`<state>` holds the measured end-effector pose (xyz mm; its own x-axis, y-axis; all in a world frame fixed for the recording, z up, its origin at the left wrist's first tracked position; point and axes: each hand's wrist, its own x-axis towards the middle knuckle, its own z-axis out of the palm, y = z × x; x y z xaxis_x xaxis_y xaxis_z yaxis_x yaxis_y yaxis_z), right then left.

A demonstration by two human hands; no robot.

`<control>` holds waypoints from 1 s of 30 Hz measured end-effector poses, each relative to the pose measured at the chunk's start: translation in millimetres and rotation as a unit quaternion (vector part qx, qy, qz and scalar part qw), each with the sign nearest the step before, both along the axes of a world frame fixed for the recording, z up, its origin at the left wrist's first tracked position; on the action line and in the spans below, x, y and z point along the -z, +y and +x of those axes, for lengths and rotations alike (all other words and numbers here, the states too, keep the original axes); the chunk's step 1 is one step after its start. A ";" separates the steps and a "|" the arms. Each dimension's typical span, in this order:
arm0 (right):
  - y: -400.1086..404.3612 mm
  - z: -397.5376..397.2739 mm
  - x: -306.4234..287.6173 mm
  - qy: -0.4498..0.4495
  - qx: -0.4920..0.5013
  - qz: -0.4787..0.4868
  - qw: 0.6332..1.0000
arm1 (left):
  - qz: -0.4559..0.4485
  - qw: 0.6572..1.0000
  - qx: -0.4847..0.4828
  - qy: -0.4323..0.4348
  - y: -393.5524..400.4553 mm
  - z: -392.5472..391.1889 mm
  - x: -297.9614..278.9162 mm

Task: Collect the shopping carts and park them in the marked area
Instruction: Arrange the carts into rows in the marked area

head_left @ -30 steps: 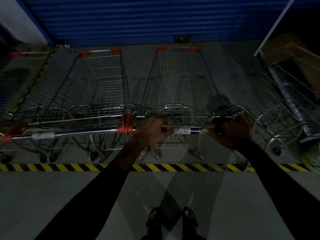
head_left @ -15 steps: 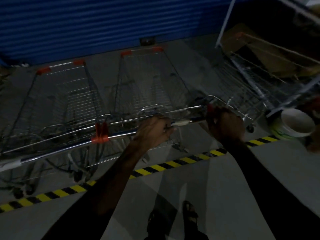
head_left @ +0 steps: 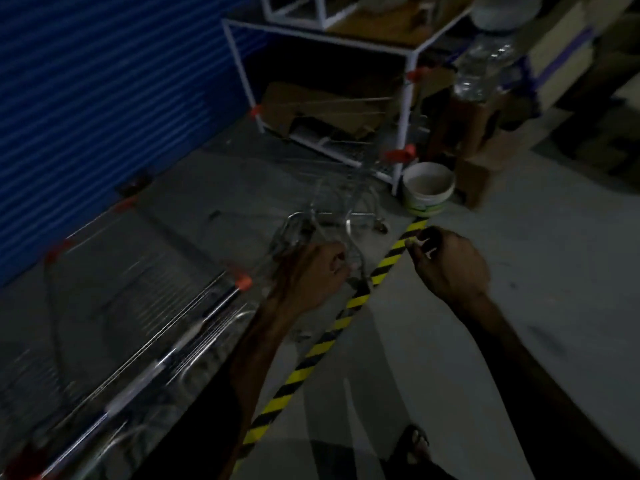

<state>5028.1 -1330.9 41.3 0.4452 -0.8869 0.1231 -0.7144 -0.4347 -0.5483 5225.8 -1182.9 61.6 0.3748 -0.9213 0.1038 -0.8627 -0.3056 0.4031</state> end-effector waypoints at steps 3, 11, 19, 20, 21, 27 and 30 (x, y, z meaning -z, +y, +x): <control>-48.3 -47.4 -2.3 -0.008 0.046 0.013 0.999 | 0.004 0.998 0.060 0.030 -72.5 -39.2 2.3; -157.9 -136.8 -4.6 0.009 0.099 0.024 0.995 | -0.010 0.985 0.163 0.051 -220.4 -119.3 12.3; -246.0 -117.5 -16.1 0.014 0.053 0.008 0.998 | -0.053 0.987 0.132 0.071 -305.4 -101.5 16.3; -255.7 -111.7 -15.3 0.017 0.044 0.008 0.999 | -0.056 0.988 0.125 0.075 -314.2 -96.3 19.0; -265.6 -105.3 -14.6 0.023 0.035 0.005 0.999 | -0.055 0.988 0.116 0.081 -322.8 -91.1 22.1; -345.0 -43.8 -19.9 0.087 -0.076 0.002 0.993 | -0.089 0.989 0.012 0.116 -377.3 -37.3 32.3; -392.5 -0.1 -36.4 0.121 -0.135 -0.014 0.983 | -0.106 0.990 -0.063 0.074 -407.5 -3.8 28.3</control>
<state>5028.0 -1723.4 77.7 0.6834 -0.7300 0.0068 -0.6790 -0.6390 -0.3614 5222.0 -1590.4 33.3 0.5113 -0.8294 0.2250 -0.7496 -0.3024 0.5888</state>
